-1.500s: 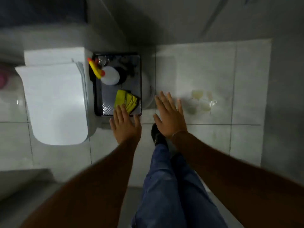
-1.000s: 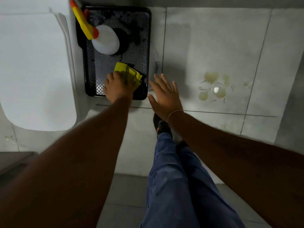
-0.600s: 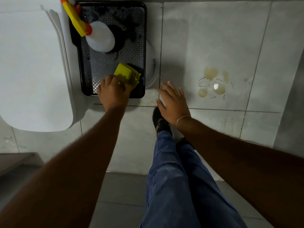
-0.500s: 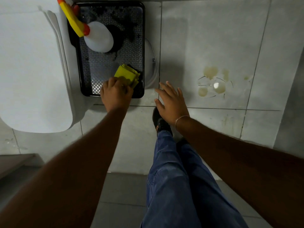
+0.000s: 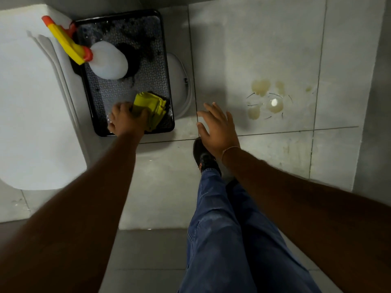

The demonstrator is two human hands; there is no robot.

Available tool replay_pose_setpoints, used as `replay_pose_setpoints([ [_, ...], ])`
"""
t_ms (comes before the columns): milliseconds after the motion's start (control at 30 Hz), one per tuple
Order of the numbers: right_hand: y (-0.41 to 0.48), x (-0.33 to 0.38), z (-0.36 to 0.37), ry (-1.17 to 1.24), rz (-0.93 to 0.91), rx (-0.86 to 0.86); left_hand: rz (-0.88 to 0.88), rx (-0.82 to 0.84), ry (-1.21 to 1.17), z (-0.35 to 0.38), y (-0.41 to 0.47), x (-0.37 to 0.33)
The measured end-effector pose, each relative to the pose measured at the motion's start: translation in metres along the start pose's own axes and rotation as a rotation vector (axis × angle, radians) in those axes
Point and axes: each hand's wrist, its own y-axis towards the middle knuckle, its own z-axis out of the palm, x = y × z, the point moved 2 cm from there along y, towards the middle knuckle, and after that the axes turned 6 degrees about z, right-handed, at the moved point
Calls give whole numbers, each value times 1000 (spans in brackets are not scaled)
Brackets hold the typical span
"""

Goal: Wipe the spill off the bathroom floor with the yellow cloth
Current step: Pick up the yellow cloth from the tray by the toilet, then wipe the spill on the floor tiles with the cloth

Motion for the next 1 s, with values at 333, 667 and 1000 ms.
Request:
replay_pose_setpoints([
  [333,-16,31,-20,256,-217,-114,334,7,-721,-24,-68,-84],
  [667,-35,-84,-28,48,125,-222,-150,805,-779,95,-133,-198],
  [1000,19,-240,-5,225,442,2,75,713,-200,242,-100,-210],
])
